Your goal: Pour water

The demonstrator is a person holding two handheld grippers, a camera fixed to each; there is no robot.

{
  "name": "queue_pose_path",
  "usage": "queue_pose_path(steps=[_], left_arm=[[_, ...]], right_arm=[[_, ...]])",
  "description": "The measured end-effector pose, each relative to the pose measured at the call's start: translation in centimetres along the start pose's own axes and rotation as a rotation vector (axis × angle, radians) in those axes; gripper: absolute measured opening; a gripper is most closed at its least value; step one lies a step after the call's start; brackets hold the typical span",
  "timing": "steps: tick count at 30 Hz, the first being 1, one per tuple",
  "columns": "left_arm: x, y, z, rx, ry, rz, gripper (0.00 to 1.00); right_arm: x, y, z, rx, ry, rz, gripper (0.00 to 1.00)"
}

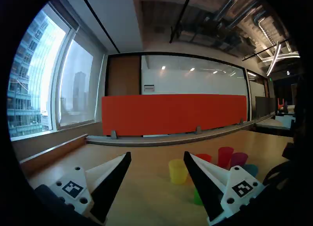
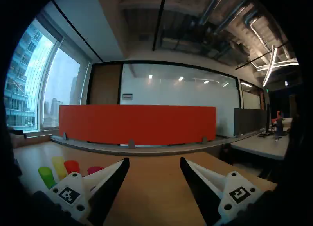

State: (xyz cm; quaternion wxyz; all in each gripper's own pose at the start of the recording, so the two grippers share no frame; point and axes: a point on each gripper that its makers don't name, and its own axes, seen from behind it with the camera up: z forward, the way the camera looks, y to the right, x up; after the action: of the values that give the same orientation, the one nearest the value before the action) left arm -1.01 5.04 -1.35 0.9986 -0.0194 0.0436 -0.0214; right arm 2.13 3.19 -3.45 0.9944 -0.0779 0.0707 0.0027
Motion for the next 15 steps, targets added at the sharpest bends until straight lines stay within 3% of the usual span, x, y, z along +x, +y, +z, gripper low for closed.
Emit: queue_pose_path(steps=[8,15], left_arm=[[-0.29,-0.78,0.23,0.040,0.010,0.041,1.00],[-0.83,-0.61,0.44,0.053,0.022,0.036,1.00]], right_arm=[[0.19,-0.41,-0.25,0.008,-0.006,-0.003,1.00],[0.72,-0.95,-0.67,0.024,0.004,-0.004,1.00]])
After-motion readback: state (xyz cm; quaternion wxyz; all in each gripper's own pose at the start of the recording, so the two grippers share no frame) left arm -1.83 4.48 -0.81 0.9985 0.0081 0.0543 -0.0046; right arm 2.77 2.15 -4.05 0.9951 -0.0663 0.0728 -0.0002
